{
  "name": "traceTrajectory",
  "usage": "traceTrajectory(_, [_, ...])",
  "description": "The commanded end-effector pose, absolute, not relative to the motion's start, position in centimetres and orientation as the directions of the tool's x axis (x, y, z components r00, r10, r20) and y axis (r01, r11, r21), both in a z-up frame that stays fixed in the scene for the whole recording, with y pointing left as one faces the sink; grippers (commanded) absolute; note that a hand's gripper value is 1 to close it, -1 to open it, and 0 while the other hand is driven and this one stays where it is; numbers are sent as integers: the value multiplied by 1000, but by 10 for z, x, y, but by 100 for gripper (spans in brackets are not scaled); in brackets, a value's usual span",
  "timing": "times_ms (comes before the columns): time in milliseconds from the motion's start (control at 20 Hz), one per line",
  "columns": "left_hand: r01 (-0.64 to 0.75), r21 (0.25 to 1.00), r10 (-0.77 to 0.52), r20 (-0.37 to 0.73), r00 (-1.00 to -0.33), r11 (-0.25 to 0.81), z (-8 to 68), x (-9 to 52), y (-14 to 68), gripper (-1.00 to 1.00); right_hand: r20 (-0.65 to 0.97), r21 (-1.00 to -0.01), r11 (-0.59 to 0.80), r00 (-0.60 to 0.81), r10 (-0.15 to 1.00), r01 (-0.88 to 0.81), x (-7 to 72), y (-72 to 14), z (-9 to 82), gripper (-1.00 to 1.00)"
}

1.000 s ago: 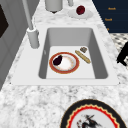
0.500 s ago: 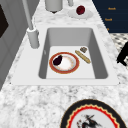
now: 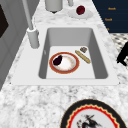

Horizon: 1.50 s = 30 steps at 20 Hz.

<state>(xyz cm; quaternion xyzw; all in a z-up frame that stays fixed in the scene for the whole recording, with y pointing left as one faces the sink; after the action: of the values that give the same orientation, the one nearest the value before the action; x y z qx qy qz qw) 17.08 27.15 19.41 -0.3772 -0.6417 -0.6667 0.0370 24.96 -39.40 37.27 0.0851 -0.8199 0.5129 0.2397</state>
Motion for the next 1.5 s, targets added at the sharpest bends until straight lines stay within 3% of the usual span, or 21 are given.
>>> traceTrajectory(0, [534, 828, 435, 551, -713, -174, 194, 171, 272, 0, 502, -812, 458, -834, 230, -363, 250, -394, 360, -100])
traceTrajectory(750, [534, 828, 435, 551, -713, -174, 194, 171, 272, 0, 531, -841, 432, -653, 540, -326, 249, -394, 319, -100])
traceTrajectory(1450, [534, 828, 435, 551, -713, -174, 194, 171, 272, 0, 495, -869, 414, -447, 745, -271, 249, -394, 291, -100])
